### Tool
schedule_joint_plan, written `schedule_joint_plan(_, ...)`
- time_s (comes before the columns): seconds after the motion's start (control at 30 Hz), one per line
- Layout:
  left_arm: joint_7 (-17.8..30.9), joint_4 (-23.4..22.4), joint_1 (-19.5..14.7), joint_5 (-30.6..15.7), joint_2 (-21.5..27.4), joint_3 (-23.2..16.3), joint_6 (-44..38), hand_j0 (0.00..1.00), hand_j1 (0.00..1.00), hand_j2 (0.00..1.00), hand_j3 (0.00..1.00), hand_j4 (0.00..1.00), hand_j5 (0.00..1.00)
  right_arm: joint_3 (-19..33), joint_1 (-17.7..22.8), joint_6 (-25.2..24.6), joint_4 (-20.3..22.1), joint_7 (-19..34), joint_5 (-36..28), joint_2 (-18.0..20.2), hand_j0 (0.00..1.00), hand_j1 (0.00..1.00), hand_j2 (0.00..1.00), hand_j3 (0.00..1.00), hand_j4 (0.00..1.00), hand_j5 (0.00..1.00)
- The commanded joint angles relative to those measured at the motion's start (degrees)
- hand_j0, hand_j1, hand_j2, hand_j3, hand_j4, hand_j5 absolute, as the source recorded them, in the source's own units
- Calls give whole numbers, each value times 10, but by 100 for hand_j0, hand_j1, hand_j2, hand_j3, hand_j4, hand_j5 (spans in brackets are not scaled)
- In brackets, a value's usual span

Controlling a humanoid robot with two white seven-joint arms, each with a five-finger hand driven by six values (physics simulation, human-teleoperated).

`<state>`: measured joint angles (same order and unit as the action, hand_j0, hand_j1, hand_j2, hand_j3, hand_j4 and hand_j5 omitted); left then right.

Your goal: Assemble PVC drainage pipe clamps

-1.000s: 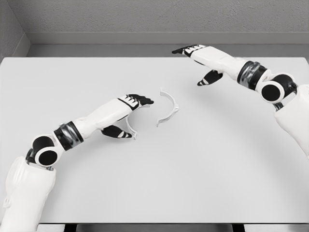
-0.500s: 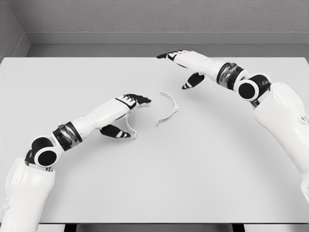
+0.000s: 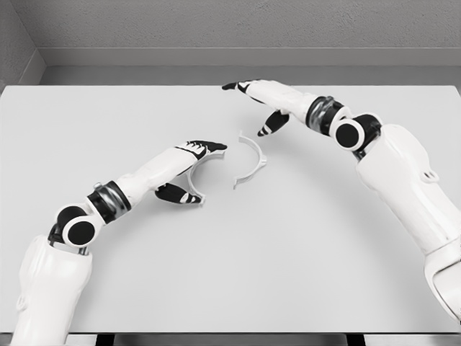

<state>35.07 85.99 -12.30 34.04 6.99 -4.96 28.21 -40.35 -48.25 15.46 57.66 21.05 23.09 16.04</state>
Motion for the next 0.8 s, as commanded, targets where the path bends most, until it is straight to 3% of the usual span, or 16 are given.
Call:
schedule_joint_plan(0.0, -1, -2, 0, -2, -1, -1, -4, 100, 100, 100, 100, 100, 100, 1, 0, -1, -17, -1, -1, -9, 100, 100, 100, 100, 100, 100)
schedule_joint_plan(0.4, -1, 4, -1, -9, -1, 7, -4, 100, 100, 100, 100, 100, 100, 2, -9, -1, -64, -9, 0, -27, 100, 100, 100, 100, 100, 100)
schedule_joint_plan(0.77, -1, -25, -7, -7, -1, 14, -18, 100, 100, 100, 100, 100, 100, 2, -16, -1, -90, -15, 13, -38, 100, 100, 100, 100, 100, 100)
